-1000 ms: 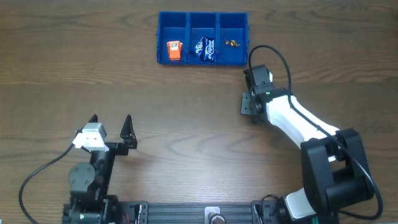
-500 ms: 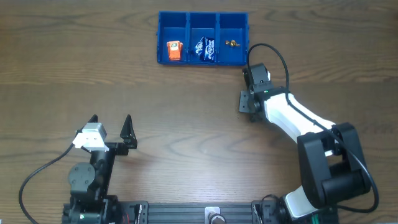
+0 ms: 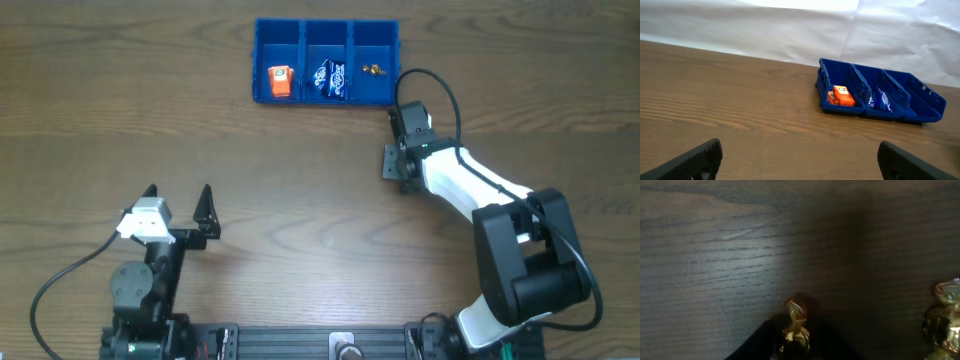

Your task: Sort Candies Into Trays

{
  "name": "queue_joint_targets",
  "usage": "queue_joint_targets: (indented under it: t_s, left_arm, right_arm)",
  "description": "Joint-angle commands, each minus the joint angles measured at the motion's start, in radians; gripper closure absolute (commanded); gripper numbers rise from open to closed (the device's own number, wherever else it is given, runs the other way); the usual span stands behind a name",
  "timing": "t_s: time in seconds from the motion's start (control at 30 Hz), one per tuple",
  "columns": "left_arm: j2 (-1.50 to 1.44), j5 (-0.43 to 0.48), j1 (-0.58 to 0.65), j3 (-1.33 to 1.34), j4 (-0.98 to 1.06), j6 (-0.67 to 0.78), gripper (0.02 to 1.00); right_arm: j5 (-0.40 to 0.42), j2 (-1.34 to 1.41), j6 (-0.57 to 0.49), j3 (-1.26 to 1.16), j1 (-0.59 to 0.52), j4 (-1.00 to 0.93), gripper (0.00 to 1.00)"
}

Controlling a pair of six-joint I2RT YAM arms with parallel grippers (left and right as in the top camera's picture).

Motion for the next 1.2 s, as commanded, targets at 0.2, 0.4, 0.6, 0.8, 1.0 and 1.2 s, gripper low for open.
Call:
queue_joint_targets:
  t_s: [0.2,0.4,0.6,0.8,1.0,1.2]
  left_arm:
    - [-0.006,0.021,0.003,-0.017,-0.037,0.004,0.020]
    - [-0.006,0.021,0.003,-0.017,-0.037,0.003,0.020]
    - [-0.006,0.021,0.003,-0.017,-0.037,0.003,0.020]
    - [-0.006,0.021,0.003,-0.017,-0.037,0.003,0.020]
    - [-0.006,0.021,0.003,-0.017,-0.037,0.003,0.020]
    - [-0.006,0.021,0.003,-0.017,-0.037,0.004,0.020]
  right_arm:
    - [-0.007,0.024,-0.003,0.010,0.006,0.000,0.812]
    - [-0.019,-0.044,0.002,0.010,0.025,-0.045,0.851]
    - [-0.010,-0.293,0.002,0.045,0.078,-0.134,0.851]
    - [0.051,-0.277,-0.057,0.394,0.066,-0.332,0.851]
    - [0.058,0.037,-0.102,0.853,0.027,-0.462,0.851]
    - [0.045,0.264,-0.103,1.015,0.009,-0.463,0.851]
